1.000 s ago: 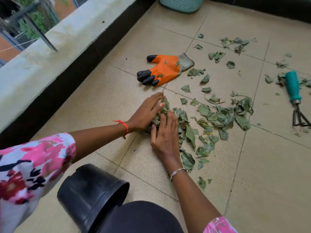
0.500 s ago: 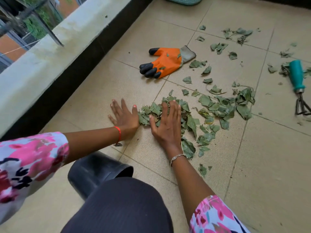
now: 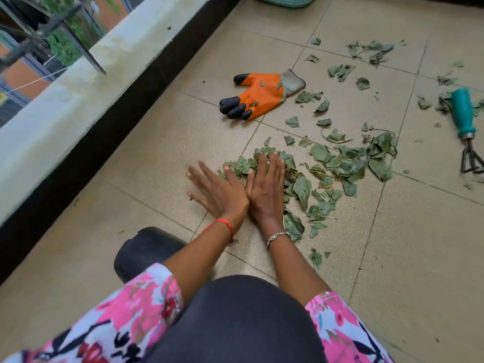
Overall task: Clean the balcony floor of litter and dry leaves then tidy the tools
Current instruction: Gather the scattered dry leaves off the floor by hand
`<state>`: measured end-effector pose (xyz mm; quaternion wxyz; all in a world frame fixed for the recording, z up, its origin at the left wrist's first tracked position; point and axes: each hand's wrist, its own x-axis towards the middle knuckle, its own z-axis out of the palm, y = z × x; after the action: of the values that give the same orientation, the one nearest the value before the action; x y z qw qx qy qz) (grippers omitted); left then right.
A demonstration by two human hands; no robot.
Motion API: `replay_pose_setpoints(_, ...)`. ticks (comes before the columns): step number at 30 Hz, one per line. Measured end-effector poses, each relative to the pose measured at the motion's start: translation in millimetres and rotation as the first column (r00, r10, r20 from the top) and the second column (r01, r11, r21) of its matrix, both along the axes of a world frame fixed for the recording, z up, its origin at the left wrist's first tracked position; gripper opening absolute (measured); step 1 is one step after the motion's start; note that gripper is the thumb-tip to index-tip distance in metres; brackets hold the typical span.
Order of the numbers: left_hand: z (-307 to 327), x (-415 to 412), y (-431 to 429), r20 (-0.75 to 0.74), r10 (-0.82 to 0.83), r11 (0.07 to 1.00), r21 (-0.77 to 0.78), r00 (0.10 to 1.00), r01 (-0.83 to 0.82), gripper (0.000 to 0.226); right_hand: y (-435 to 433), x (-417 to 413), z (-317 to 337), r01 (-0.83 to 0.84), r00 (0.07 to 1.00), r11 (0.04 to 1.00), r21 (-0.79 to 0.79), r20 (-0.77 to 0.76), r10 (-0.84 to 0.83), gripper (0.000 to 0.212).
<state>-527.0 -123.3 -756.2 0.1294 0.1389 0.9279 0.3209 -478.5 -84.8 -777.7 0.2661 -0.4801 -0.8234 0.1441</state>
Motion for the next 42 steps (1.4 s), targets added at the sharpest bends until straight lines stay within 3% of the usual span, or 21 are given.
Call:
replay_pose_setpoints(3,-0.6,-0.2,-5.5,0.088,0.199,0.975,-0.121,0.976,-0.188,0.069,-2.6,1.4,2.9,-0.017,0.999,0.998,-0.061,-0.045,0.014,0.045)
replay_pose_setpoints(6,-7.0,4.3,-9.6,0.112,0.239,0.959,-0.186,0.964,-0.216,0.072,-1.9,1.9,2.3,-0.026,0.997,0.998,-0.05,-0.07,0.023,0.043)
replay_pose_setpoints(9,-18.9,18.2,-16.6,-0.001,0.0,0.99,-0.139,1.0,0.0,0.062,-0.4,1.9,-3.2,-0.045,0.993,0.998,-0.053,-0.115,0.039,0.043)
replay_pose_setpoints(13,-24.3,20.0,-17.3,-0.106,-0.246,0.966,0.048,0.963,0.252,0.054,2.9,5.1,-2.9,-0.082,0.954,0.978,-0.194,-0.3,0.02,0.045)
replay_pose_setpoints(16,-20.0,18.7,-5.9,-0.116,-0.321,0.921,0.193,0.94,0.338,0.061,2.1,10.3,1.2,-0.14,0.931,0.944,-0.3,-0.366,0.022,0.048)
replay_pose_setpoints(19,-20.2,16.7,4.8,-0.108,-0.327,0.916,0.208,0.939,0.343,0.055,7.2,11.9,6.2,-0.144,0.911,0.921,-0.362,-0.413,-0.02,0.039)
replay_pose_setpoints(24,-22.6,16.0,2.6,-0.147,-0.364,0.895,0.218,0.92,0.389,0.064,24.3,28.7,45.0,-0.125,0.782,0.796,-0.592,-0.553,-0.289,0.02)
replay_pose_setpoints(27,-24.4,15.4,1.8,-0.174,-0.408,0.888,0.153,0.896,0.434,0.066,27.9,58.8,64.2,-0.193,0.615,0.701,-0.686,-0.642,-0.458,0.02)
replay_pose_setpoints(31,-25.4,15.3,1.0,-0.203,-0.446,0.877,0.095,0.871,0.471,0.069,36.7,88.7,63.6,-0.346,0.146,0.596,-0.725,-0.669,-0.729,0.019)
replay_pose_setpoints(32,-25.8,15.3,1.2,-0.203,-0.451,0.877,0.084,0.869,0.474,0.069,38.4,91.0,62.5,-0.327,0.067,0.59,-0.738,-0.641,-0.765,0.023)
replay_pose_setpoints(35,-26.6,15.1,2.0,-0.206,-0.454,0.878,0.062,0.867,0.475,0.069,41.5,90.5,58.1,-0.195,-0.043,0.563,-0.803,-0.566,-0.823,0.041)
replay_pose_setpoints(37,-27.3,14.7,2.1,-0.208,-0.452,0.879,0.061,0.867,0.473,0.069,42.7,87.5,54.9,-0.192,-0.097,0.565,-0.802,-0.558,-0.824,0.05)
replay_pose_setpoints(39,-28.2,14.3,2.3,-0.209,-0.451,0.88,0.061,0.868,0.472,0.07,45.5,87.1,52.2,-0.152,-0.062,0.582,-0.799,-0.58,-0.812,0.051)
replay_pose_setpoints(42,-28.2,14.8,2.3,-0.215,-0.446,0.881,0.068,0.869,0.469,0.071,44.1,97.0,50.0,0.02,0.173,0.654,-0.756,-0.642,-0.747,0.04)
